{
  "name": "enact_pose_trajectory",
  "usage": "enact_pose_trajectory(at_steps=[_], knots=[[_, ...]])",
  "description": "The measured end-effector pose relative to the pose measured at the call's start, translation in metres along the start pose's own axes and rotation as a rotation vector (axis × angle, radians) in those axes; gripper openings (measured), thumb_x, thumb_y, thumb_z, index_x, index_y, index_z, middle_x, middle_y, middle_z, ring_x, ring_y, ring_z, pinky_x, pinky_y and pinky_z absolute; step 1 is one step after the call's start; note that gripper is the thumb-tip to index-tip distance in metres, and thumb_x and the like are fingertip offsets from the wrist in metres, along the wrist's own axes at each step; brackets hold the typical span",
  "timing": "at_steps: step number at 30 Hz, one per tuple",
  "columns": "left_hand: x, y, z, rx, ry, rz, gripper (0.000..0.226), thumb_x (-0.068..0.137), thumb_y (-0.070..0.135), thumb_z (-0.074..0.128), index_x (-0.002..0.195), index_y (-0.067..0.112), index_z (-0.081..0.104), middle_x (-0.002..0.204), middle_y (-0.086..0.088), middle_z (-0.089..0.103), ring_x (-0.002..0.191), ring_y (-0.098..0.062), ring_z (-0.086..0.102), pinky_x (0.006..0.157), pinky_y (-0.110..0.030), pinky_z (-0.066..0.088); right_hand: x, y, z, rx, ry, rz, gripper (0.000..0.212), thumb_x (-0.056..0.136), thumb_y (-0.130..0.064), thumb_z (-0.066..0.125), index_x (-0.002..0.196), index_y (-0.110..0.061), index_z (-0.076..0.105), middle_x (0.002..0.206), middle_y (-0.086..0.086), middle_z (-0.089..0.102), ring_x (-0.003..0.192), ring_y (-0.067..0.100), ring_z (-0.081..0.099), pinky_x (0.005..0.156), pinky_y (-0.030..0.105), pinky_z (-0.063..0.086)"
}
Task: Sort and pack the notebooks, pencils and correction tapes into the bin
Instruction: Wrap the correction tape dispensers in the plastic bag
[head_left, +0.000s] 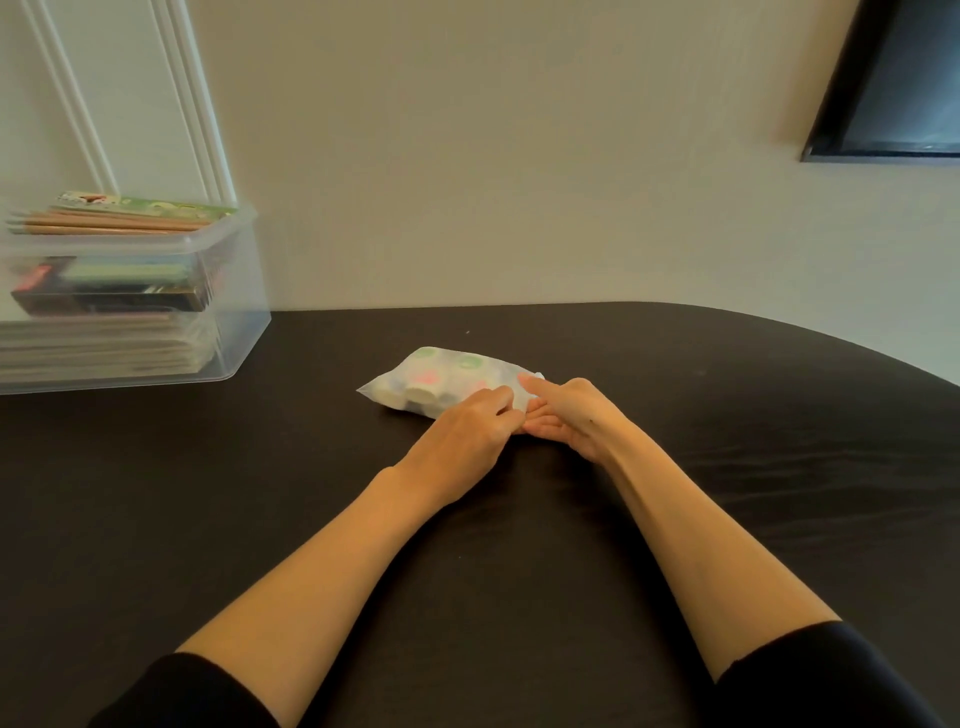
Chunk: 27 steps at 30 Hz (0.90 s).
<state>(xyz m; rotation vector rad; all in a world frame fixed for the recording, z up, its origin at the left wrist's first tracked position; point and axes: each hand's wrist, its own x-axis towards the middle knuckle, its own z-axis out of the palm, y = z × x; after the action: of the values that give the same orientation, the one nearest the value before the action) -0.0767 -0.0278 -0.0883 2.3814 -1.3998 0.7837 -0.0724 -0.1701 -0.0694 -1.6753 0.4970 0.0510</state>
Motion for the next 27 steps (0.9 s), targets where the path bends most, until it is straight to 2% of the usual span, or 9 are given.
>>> enact_pose_trajectory(at_steps=[4,7,10,12,15,17,20,23,27], knots=[[0.003,0.006,0.002,-0.028,0.084,0.060,0.020,0.058,-0.014,0.076,0.063,-0.002,0.061,0.063,-0.014,0.059,0.050,-0.021,0.055,0.046,-0.019,0.038,0.000,-0.001,0.003,-0.161,0.049,-0.007,0.037,0.092,-0.024,0.056,0.119,0.001,0.053,0.075,0.007,0.061,0.055,0.009,0.058,0.036,0.012,0.043],[0.002,0.005,0.005,-0.065,0.076,0.069,0.017,0.061,-0.014,0.073,0.062,-0.002,0.060,0.061,-0.014,0.056,0.048,-0.022,0.053,0.044,-0.021,0.037,0.001,-0.002,0.002,-0.102,0.040,0.005,0.021,0.094,-0.016,0.052,0.110,-0.004,0.055,0.087,0.008,0.058,0.064,0.010,0.055,0.041,0.011,0.047],[-0.001,0.003,0.007,-0.113,0.055,0.064,0.004,0.073,-0.008,0.066,0.074,-0.004,0.064,0.073,-0.016,0.059,0.056,-0.026,0.056,0.046,-0.033,0.050,0.001,0.000,0.003,-0.024,0.051,-0.032,0.021,0.094,-0.007,0.048,0.113,-0.004,0.053,0.100,0.011,0.057,0.089,0.018,0.059,0.076,0.023,0.054],[-0.006,0.004,0.005,-0.159,0.124,-0.004,0.014,0.082,0.008,0.061,0.090,-0.002,0.065,0.089,-0.015,0.061,0.065,-0.021,0.058,0.053,-0.032,0.053,-0.003,0.001,0.003,0.057,0.048,-0.042,0.031,0.093,-0.001,0.043,0.123,0.002,0.049,0.108,0.015,0.058,0.101,0.027,0.059,0.094,0.037,0.048],[-0.006,0.003,-0.003,-0.215,0.402,-0.269,0.037,0.083,0.028,0.051,0.108,0.003,0.060,0.105,-0.009,0.057,0.076,-0.013,0.053,0.058,-0.021,0.045,-0.010,0.006,-0.004,0.352,0.000,-0.013,0.040,0.092,0.008,0.031,0.129,0.003,0.044,0.094,0.014,0.060,0.080,0.025,0.060,0.082,0.041,0.049],[-0.003,-0.005,-0.008,-0.229,0.470,-0.523,0.035,0.087,0.023,0.050,0.118,0.008,0.054,0.113,-0.006,0.053,0.083,-0.018,0.055,0.065,-0.025,0.041,-0.012,0.009,-0.010,0.470,0.023,-0.004,0.042,0.092,0.009,0.029,0.132,0.002,0.040,0.096,0.012,0.059,0.088,0.029,0.060,0.080,0.044,0.050],[0.001,-0.022,-0.017,-0.365,0.380,-0.879,0.037,0.093,0.022,0.045,0.129,0.011,0.041,0.122,-0.004,0.048,0.105,-0.019,0.051,0.080,-0.029,0.040,-0.014,0.010,-0.013,0.545,0.070,0.007,0.045,0.092,0.008,0.030,0.136,0.001,0.037,0.117,0.017,0.056,0.108,0.034,0.056,0.089,0.048,0.049],[0.007,-0.041,-0.027,-0.576,0.214,-1.162,0.035,0.096,0.028,0.038,0.127,0.010,0.040,0.115,-0.006,0.052,0.112,-0.022,0.049,0.084,-0.030,0.038,-0.018,0.006,-0.013,0.590,0.085,0.002,0.045,0.091,0.010,0.032,0.135,0.002,0.038,0.123,0.019,0.054,0.107,0.032,0.057,0.090,0.045,0.049],[0.019,-0.064,-0.045,-0.926,-0.084,-1.285,0.050,0.096,0.041,0.041,0.134,0.009,0.037,0.126,-0.010,0.050,0.102,-0.026,0.060,0.075,-0.033,0.055,-0.015,-0.005,-0.005,0.657,0.070,-0.018,0.044,0.091,0.010,0.035,0.134,0.001,0.040,0.112,0.016,0.058,0.103,0.030,0.059,0.090,0.043,0.050]])
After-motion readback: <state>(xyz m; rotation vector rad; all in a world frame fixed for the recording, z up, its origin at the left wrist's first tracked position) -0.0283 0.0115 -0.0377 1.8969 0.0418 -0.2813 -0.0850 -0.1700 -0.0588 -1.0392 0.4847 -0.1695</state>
